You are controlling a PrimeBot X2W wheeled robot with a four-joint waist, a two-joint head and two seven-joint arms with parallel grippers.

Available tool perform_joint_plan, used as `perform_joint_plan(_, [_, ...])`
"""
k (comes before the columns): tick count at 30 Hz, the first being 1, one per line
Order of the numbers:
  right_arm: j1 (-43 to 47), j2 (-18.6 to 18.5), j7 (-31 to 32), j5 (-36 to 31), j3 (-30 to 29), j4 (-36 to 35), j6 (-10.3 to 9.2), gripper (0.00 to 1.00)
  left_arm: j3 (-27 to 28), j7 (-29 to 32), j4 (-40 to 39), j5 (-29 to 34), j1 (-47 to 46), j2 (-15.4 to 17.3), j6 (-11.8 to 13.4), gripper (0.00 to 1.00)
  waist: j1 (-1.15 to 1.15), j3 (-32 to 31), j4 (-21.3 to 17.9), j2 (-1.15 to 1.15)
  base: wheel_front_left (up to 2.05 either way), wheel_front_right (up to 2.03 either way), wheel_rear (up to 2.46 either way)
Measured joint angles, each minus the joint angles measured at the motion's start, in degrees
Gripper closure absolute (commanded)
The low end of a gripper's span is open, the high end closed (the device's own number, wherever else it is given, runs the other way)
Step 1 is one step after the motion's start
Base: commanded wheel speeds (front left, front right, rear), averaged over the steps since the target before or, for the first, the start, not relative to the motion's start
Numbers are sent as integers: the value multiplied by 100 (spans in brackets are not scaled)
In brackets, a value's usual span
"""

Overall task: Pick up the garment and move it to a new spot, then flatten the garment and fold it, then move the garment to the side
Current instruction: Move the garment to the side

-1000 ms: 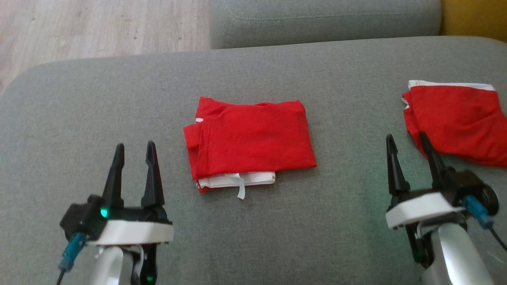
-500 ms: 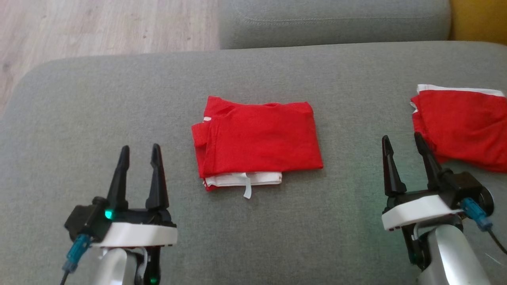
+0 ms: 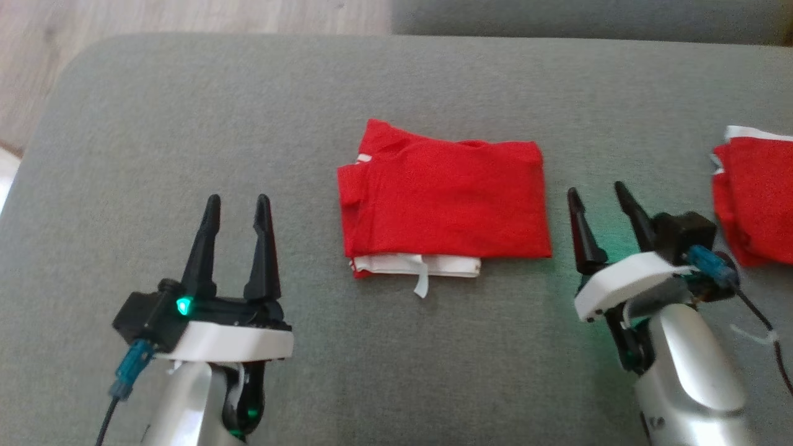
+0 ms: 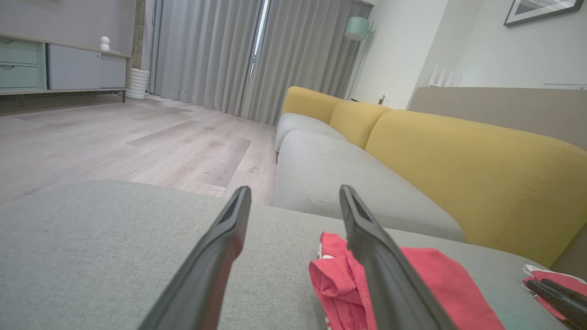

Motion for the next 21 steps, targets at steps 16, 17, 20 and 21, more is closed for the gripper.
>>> perform_joint_plan(16, [-1207, -109, 501, 969, 988, 1895, 0, 69, -344, 0, 19, -209, -253, -4, 60, 0, 0, 446, 603, 0, 0, 0, 0])
perform_joint_plan(17, [-1268, -110, 493, 940, 1024, 1972, 0, 100, -353, 0, 19, -209, -260, -4, 73, 0, 0, 455, 611, 0, 0, 0, 0])
perform_joint_plan(20, [-1376, -99, 318, 808, 1100, 2137, 0, 100, -392, 0, 22, -209, -299, -5, 109, 0, 0, 453, 596, 0, 0, 0, 0])
perform_joint_plan(21, [-1390, -81, 221, 730, 1115, 2186, 1, 100, -391, 0, 21, -209, -310, -5, 109, 0, 0, 445, 576, 0, 0, 0, 0])
